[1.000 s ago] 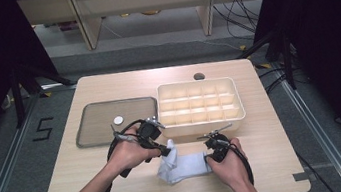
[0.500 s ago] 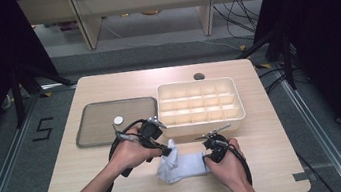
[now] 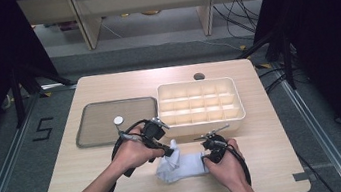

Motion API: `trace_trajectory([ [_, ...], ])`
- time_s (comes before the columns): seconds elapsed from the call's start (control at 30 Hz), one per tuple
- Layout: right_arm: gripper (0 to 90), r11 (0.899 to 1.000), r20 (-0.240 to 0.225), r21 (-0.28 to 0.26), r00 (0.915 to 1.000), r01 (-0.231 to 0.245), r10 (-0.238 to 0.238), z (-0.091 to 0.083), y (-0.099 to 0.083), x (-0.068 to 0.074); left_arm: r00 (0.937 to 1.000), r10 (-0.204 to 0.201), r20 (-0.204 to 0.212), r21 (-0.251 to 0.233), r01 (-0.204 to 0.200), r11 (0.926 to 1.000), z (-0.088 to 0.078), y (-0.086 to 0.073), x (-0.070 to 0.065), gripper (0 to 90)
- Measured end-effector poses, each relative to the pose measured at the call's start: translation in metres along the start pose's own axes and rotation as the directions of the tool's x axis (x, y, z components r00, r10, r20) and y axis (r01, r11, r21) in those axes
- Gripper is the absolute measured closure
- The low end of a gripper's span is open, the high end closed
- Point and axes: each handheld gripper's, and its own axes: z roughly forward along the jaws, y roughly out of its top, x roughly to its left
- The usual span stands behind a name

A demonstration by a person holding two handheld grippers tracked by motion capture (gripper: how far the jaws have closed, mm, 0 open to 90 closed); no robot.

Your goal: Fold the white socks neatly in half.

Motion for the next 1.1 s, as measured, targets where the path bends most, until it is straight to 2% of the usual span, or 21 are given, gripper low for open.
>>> trace_trajectory([
  [0.03, 90.0, 1.0, -0.006, -0.007, 1.0, 0.003, -0.003, -0.0005, -0.0002, 0.0, 1.0, -0.001, 0.005, -0.001, 0.001, 1.0, 0.0004, 0.0, 0.0002, 86.1],
  [0.07, 90.0, 1.0, -0.025, 0.004, 0.9993, -0.029, 0.029, -0.0014, 0.0008, 0.0018, 1.0, -0.001, 0.004, -0.001, 0.001, 1.0, 0.0006, 0.0001, 0.0003, 86.0],
  [0.1, 90.0, 1.0, -0.017, -0.014, 0.9996, 0.022, -0.022, 0.0009, -0.0004, 0.0, 1.0, 0.001, -0.002, 0.001, -0.001, 1.0, 0.0005, 0.0002, 0.0001, 86.1],
  [0.13, 90.0, 0.999, -0.011, -0.021, 0.9987, 0.049, -0.049, 0.0024, -0.0012, -0.0018, 1.0, 0.0, 0.002, -0.001, 0.0, 1.0, 0.0009, 0.0001, 0.0005, 86.1],
  [0.2, 90.0, 0.999, -0.003, -0.017, 0.9994, 0.035, -0.035, 0.0023, -0.0008, -0.0008, 1.0, 0.0, -0.003, 0.0, 0.0, 1.0, 0.0011, 0.0004, 0.0001, 86.1],
  [0.23, 90.0, 1.0, -0.02, 0.009, 0.9998, -0.005, 0.006, 0.0001, 0.0008, 0.0018, 1.0, 0.002, -0.002, 0.002, -0.002, 1.0, 0.0014, 0.0006, 0.0001, 86.1],
  [0.27, 90.0, 1.0, -0.02, 0.009, 0.9998, -0.005, 0.006, 0.0001, 0.0008, 0.0018, 1.0, 0.005, -0.002, 0.003, -0.005, 1.0, 0.0017, 0.0008, 0.0, 86.1],
  [0.3, 90.0, 1.0, -0.002, -0.005, 0.9999, 0.013, -0.013, 0.0007, 0.0003, 0.0016, 1.0, -0.006, 0.0, 0.001, 0.006, 1.0, 0.0021, 0.0009, -0.001, 86.1],
  [0.4, 90.0, 0.999, -0.002, -0.021, 0.9989, 0.048, -0.048, 0.0036, -0.0007, 0.0009, 0.9999, -0.008, 0.007, 0.0, 0.008, 1.0, 0.003, 0.0014, -0.0017, 86.1],
  [0.43, 90.0, 0.999, 0.001, -0.014, 0.9993, 0.038, -0.038, 0.0031, -0.0005, 0.0018, 1.0, -0.006, 0.002, 0.002, 0.006, 1.0, 0.0029, 0.0016, -0.002, 86.1],
  [0.63, 90.0, 0.999, 0.006, -0.016, 0.9987, 0.051, -0.051, 0.0037, -0.0002, 0.0028, 1.0, -0.002, 0.001, 0.007, 0.002, 1.0, 0.004, 0.0023, -0.0021, 86.1],
  [0.7, 90.0, 0.999, -0.016, -0.022, 0.9988, 0.046, -0.046, 0.0053, 0.0003, 0.0045, 1.0, 0.006, 0.002, 0.007, -0.006, 1.0, 0.0045, 0.0029, -0.002, 86.1],
  [0.77, 90.0, 0.999, -0.004, -0.015, 0.9988, 0.049, -0.049, 0.0042, 0.0006, 0.0048, 0.9998, 0.02, 0.004, 0.019, -0.02, 0.9996, 0.004, 0.0032, -0.001, 86.1],
  [0.93, 90.0, 0.999, -0.008, -0.012, 0.9986, 0.052, -0.052, 0.0046, 0.0008, 0.0069, 0.9998, 0.022, 0.0, 0.025, -0.022, 0.9995, 0.0046, 0.0038, -0.0011, 86.0],
  [1.0, 90.0, 0.999, -0.009, -0.013, 0.9986, 0.051, -0.051, 0.0049, 0.0012, 0.0073, 1.0, 0.007, 0.004, 0.02, -0.007, 0.9998, 0.0059, 0.0038, -0.0021, 86.0],
  [1.03, 90.0, 0.997, -0.012, -0.013, 0.9972, 0.074, -0.074, 0.0047, 0.0011, 0.0062, 0.9998, 0.018, 0.003, 0.021, -0.018, 0.9996, 0.0064, 0.004, -0.0013, 86.0],
  [1.1, 90.0, 0.998, -0.005, -0.013, 0.9981, 0.061, -0.061, 0.005, 0.0013, 0.0072, 1.0, 0.008, 0.003, 0.024, -0.008, 0.9997, 0.0073, 0.0038, -0.0024, 86.0],
])
